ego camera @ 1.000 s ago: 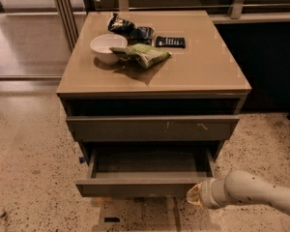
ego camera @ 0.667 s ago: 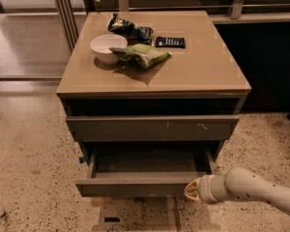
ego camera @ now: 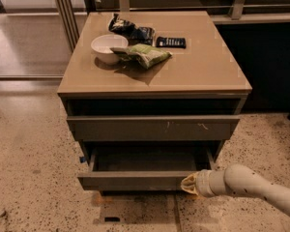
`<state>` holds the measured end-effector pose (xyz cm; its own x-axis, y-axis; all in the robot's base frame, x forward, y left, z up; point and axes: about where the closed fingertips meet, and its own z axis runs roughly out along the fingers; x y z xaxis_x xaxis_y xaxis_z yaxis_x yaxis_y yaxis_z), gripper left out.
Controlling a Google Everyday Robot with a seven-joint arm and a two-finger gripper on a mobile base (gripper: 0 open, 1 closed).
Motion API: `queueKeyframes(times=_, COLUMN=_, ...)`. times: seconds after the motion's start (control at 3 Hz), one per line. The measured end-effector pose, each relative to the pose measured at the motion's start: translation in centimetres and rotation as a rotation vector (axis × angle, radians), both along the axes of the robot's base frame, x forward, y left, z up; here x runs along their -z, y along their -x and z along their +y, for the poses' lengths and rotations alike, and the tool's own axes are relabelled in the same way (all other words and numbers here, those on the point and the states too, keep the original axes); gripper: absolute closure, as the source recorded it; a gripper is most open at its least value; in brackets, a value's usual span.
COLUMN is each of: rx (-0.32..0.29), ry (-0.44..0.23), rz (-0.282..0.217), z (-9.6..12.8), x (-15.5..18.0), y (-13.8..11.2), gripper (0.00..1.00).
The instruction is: Close middle drawer
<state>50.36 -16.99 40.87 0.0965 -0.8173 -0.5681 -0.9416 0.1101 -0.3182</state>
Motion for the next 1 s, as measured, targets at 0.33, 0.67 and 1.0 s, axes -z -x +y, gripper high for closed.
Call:
queueKeyframes(times=0.33, rx=0.000, ry=-0.005, rz=-0.006, z=0.0, x=0.0, y=-0.1, gripper=1.00)
queueKeyframes(times=0.67, rx=0.044, ry=-0.062, rz=-0.074, z=-0.3, x=0.0, y=-3.2, gripper=1.00)
queueKeyframes(times=1.0, rx=0.055, ry=-0.073, rz=-0.085, z=-0.4, x=0.0, y=-3.6, gripper=1.00)
